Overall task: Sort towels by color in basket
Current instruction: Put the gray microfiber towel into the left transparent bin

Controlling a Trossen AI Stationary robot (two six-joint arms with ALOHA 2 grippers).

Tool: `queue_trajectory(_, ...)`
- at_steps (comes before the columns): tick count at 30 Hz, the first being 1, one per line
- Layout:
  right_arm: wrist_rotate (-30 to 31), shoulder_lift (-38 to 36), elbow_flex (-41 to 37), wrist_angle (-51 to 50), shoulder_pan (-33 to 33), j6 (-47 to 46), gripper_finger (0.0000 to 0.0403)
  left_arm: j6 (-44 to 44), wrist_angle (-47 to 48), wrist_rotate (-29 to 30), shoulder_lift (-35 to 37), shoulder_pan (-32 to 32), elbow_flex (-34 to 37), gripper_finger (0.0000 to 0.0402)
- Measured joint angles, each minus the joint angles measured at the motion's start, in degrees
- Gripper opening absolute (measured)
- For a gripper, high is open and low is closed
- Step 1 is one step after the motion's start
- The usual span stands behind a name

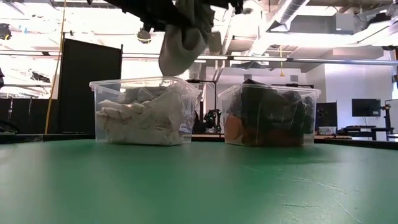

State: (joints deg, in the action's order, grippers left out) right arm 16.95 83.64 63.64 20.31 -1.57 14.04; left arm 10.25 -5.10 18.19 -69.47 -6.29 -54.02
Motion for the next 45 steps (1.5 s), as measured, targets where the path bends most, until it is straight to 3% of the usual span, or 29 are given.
queue_trajectory(3,-0.5,-0.2,0.0,0.9,0.9,0.0,0.0028,0.2,0.2,1.5,-0.1,-0.2,0.0,0.0252)
queue_trajectory(6,-0.6,-0.2,0.0,1.0,1.4,0.0,0.0030,2.0,0.2,3.6,0.0,-0.2,0.0,0.0207)
queue_trajectory(11,-0.5,-0.3,0.0,-0.3,2.1,1.1,0.0061,6.2,1.7,9.2,0.1,-0.2,0.0,0.0054)
queue_trajectory(13,-0.1,-1.2,0.0,-3.8,2.7,1.9,0.0082,6.7,3.1,11.7,0.7,-0.4,0.0,0.0017)
queue_trajectory(20,10.3,-7.7,0.0,-20.5,3.8,-5.1,0.0161,2.6,16.8,13.2,6.3,-5.5,0.0,0.0006)
queue_trajectory(25,10.6,-12.5,0.0,-29.8,3.9,-13.8,0.0194,-4.3,27.3,11.7,6.5,-12.3,0.0,0.0005)
queue_trajectory(35,10.5,-13.0,-0.1,-38.7,7.9,-22.4,0.0196,-12.0,28.4,-2.4,-2.9,-19.8,0.0,0.0004)
queue_trajectory(45,11.8,-13.2,-1.4,-51.8,10.9,-33.2,0.0183,-24.0,26.0,-6.9,-16.5,-20.5,-0.1,0.0013)
